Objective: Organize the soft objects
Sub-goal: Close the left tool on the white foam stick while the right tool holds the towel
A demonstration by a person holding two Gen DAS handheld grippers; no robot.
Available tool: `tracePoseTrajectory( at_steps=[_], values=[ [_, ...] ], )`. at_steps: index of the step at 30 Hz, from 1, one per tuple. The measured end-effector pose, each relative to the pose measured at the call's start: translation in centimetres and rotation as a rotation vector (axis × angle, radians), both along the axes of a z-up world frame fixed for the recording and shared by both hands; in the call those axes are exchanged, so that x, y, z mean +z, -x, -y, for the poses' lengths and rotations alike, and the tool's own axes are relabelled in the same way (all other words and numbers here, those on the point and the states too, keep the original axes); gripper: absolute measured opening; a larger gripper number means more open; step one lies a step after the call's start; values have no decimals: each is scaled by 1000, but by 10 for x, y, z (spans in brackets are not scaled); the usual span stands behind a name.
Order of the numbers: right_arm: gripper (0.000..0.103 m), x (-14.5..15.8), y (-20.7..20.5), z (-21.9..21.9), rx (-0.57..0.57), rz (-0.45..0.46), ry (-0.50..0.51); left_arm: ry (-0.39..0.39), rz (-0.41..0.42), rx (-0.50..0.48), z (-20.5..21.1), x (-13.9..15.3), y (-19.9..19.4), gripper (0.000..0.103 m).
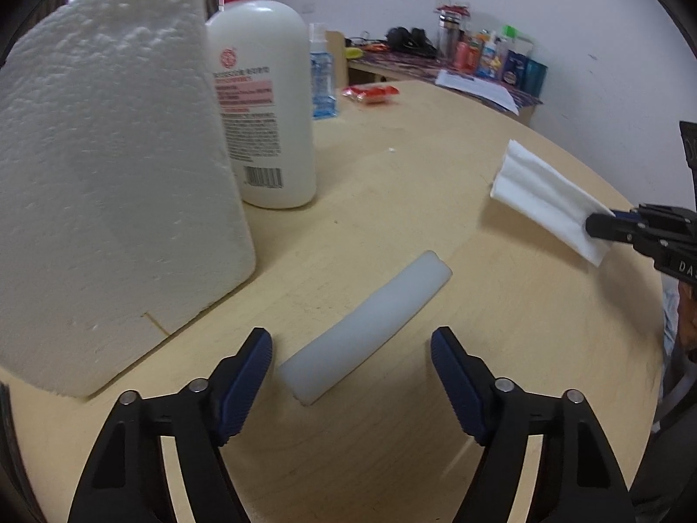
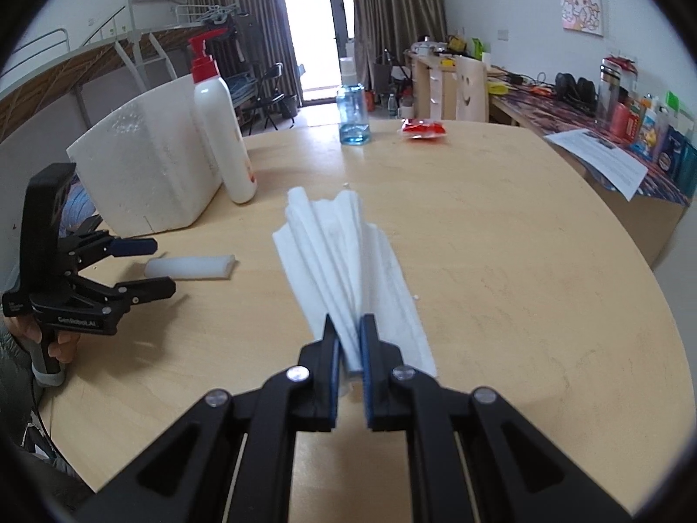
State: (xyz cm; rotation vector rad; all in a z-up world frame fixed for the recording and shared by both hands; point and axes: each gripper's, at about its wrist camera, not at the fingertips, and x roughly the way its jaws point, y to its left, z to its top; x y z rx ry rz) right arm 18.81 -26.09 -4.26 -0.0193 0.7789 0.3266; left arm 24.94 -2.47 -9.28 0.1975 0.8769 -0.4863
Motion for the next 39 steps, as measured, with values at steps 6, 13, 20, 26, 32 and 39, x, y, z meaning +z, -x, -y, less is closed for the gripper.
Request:
tracePoseTrajectory(
  at_steps=[6, 13, 20, 26, 32, 39],
  values=[
    [11, -1, 4, 4, -17, 2, -6, -42, -2, -39, -1, -2, -10, 66],
    [11, 2, 7, 5, -32, 10, -5, -61, 9, -94, 3, 1, -2, 35],
    [11, 7, 11, 4, -33, 32, -1, -78, 14, -74, 2, 6, 4, 12],
    [11, 11, 16, 3, -34, 50, -1, -17, 48, -43, -6, 20, 17, 12],
    [11, 16, 20, -1, -24, 72, -7, 46, 99, 14, -15, 40, 34, 12],
    [11, 27, 22, -6, -25, 115, -26, 90, 190, 96, -17, 50, 59, 12]
  ],
)
